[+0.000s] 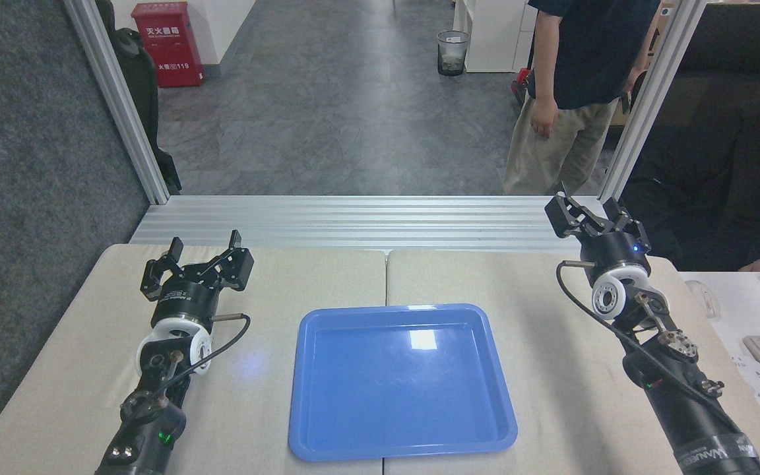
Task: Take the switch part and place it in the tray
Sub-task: 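Lower the open left gripper toward the small white switch part, then close the left gripper around the white-and-orange switch part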
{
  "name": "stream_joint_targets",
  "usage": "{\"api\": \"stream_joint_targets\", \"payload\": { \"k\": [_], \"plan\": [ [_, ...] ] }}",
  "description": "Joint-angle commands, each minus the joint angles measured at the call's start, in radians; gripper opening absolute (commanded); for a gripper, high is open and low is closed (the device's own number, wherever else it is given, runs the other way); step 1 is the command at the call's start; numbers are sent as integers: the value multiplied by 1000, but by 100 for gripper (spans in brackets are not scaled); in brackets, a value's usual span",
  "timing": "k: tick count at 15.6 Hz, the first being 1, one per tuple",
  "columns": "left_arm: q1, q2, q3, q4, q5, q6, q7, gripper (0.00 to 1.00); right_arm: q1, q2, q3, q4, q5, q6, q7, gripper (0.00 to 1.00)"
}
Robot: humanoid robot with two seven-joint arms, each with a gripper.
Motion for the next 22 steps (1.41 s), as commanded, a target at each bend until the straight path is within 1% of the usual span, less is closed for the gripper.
{"api": "stream_joint_targets", "payload": {
  "k": [1,4,6,9,11,13,15,17,19,22],
  "plan": [
    [-13,-17,-20,22,-6,-3,9,100,0,0,0,1,0,1,0,99],
    [-10,-15,-20,15,-5,-6,11,100,0,0,0,0,0,1,0,99],
    [13,-10,-18,18,-5,2,14,100,0,0,0,0,0,1,0,99],
    [45,-9,-18,19,-5,2,51,100,0,0,0,0,0,1,0,99],
    [68,-6,-11,85,-6,3,55,100,0,0,0,1,0,1,0,99],
    [78,23,-15,125,-9,9,68,100,0,0,0,0,0,1,0,99],
    [142,49,-17,176,-11,9,71,100,0,0,0,0,0,1,0,99],
    [136,57,-15,255,-13,9,74,100,0,0,0,0,0,1,0,99],
    [142,72,-17,272,-13,9,91,100,0,0,0,0,0,1,0,99],
    [147,68,-18,272,-13,11,95,100,0,0,0,0,0,1,0,99]
  ]
}}
